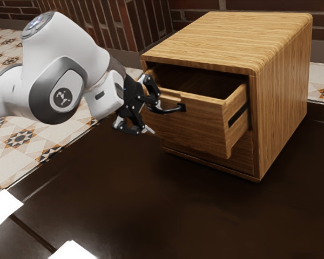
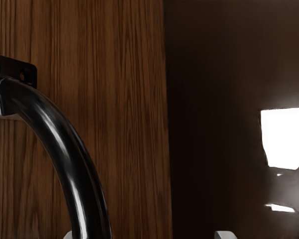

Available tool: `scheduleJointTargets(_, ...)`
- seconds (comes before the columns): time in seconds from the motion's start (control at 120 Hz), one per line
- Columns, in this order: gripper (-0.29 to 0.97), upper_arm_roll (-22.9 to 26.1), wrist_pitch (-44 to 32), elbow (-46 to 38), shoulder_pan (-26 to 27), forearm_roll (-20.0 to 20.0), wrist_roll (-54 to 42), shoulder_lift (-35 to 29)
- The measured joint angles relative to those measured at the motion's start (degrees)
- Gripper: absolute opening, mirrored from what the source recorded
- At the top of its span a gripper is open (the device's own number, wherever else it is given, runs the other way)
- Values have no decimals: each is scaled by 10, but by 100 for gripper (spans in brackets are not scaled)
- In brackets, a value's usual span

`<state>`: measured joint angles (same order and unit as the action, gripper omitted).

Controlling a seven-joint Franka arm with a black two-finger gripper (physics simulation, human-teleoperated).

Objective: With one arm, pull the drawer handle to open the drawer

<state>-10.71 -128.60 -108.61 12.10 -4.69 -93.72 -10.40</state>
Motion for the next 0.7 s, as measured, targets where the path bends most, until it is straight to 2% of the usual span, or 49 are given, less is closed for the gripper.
scheduleJointTargets(0.167,26,0,-1,-28,0,2,1,-32)
scheduleJointTargets(0.4,28,1,-2,-84,7,20,9,-87)
scheduleJointTargets(0.7,36,1,-3,-155,12,45,24,-161)
